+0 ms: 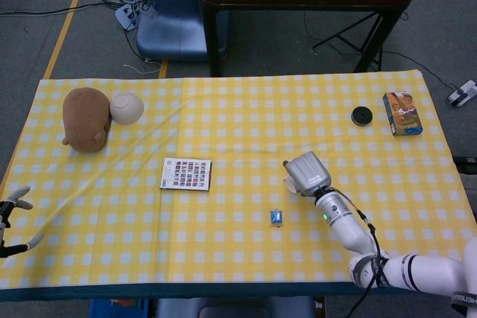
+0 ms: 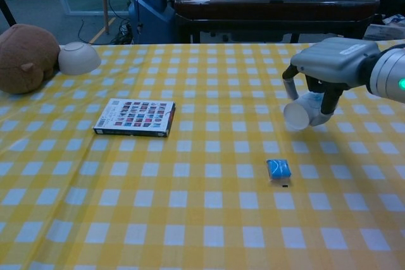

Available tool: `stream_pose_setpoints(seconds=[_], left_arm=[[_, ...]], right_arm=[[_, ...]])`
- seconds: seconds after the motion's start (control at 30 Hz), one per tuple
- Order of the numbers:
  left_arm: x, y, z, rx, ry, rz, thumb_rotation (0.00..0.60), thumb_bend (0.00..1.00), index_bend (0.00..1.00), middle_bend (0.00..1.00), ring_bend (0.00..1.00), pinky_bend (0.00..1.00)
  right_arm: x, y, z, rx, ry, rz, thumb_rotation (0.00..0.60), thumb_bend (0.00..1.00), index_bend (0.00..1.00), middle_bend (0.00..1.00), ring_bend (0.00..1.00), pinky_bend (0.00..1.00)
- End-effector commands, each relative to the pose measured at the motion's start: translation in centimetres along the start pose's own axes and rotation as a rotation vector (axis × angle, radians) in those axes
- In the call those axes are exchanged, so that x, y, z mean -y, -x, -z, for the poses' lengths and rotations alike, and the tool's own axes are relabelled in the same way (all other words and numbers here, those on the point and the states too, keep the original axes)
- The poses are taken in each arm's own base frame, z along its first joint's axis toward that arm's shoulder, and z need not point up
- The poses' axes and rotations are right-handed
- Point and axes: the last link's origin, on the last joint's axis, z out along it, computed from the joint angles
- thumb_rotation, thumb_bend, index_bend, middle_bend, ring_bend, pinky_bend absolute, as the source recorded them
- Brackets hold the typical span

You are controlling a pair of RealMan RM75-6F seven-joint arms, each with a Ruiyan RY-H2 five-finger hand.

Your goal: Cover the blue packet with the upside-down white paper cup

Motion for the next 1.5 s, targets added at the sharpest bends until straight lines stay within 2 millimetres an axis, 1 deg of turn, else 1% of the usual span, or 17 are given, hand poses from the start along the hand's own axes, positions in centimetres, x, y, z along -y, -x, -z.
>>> stream_pose_setpoints(seconds=[0.03, 0.13, 0.2, 0.27, 0.5, 0.73, 0.83, 0.97, 1.23, 1.5], left_arm=[[0.0, 0.0, 0.0, 0.001, 0.000, -0.002, 0.600, 0.13, 0.17, 0.39, 0.30, 0.50], [-0.1, 0.1, 0.0, 0.002, 0.002, -0.003, 0.600, 0.13, 0.17, 0.39, 0.30, 0.50], [-0.1, 0.1, 0.0, 0.004, 0.004, -0.004, 0.600, 0.13, 0.17, 0.39, 0.30, 0.50], [-0.2, 0.1, 0.0, 0.005, 0.005, -0.005, 0.600, 0.13, 0.17, 0.39, 0.30, 0.50], [-0.2, 0.1, 0.1, 0.001, 0.004, -0.003, 0.600, 0.13, 0.17, 0.39, 0.30, 0.50], [-0.1, 0.0, 0.1, 0.000, 0.005, 0.000, 0.600, 0.13, 0.17, 0.39, 0.30, 0.50], [-0.1, -0.1, 0.1, -0.001, 0.004, 0.002, 0.600, 0.13, 0.17, 0.39, 0.30, 0.50], [-0.1, -0.1, 0.1, -0.001, 0.004, 0.004, 0.600, 0.13, 0.17, 0.39, 0.30, 0.50], [0.0, -0.3, 0.2, -0.005, 0.001, 0.009, 0.600, 0.13, 0.17, 0.39, 0.30, 0.50], [0.1, -0.4, 0.2, -0.007, -0.001, 0.014, 0.600, 0.13, 0.17, 0.39, 0.30, 0.50]], right_arm=[[-0.3, -2.5, 1.8, -0.062, -0.046, -0.229, 0.600, 0.01, 0.57, 1.00, 0.96, 1.00], [-0.3, -3.0, 2.8, -0.061, -0.089, -0.436, 0.600, 0.01, 0.57, 1.00, 0.96, 1.00], [-0.4, -2.8, 3.5, -0.032, -0.122, -0.587, 0.600, 0.01, 0.57, 1.00, 0.96, 1.00], [-0.6, -2.4, 3.9, -0.009, -0.145, -0.688, 0.600, 0.01, 0.57, 1.00, 0.96, 1.00], [-1.5, 0.0, 4.8, 0.023, -0.201, -1.009, 0.600, 0.01, 0.57, 1.00, 0.96, 1.00], [-2.3, 2.5, 4.9, 0.036, -0.209, -1.259, 0.600, 0.01, 0.57, 1.00, 0.97, 1.00], [-2.4, 3.7, 4.9, 0.064, -0.210, -1.332, 0.600, 0.01, 0.57, 1.00, 0.97, 1.00], [-2.4, 5.0, 4.6, 0.096, -0.213, -1.383, 0.600, 0.01, 0.57, 1.00, 0.97, 1.00], [-1.9, 6.1, 4.0, 0.142, -0.206, -1.436, 0.600, 0.00, 0.57, 1.00, 0.97, 1.00], [-1.0, 7.3, 3.4, 0.184, -0.199, -1.417, 0.600, 0.00, 0.57, 1.00, 0.97, 1.00]])
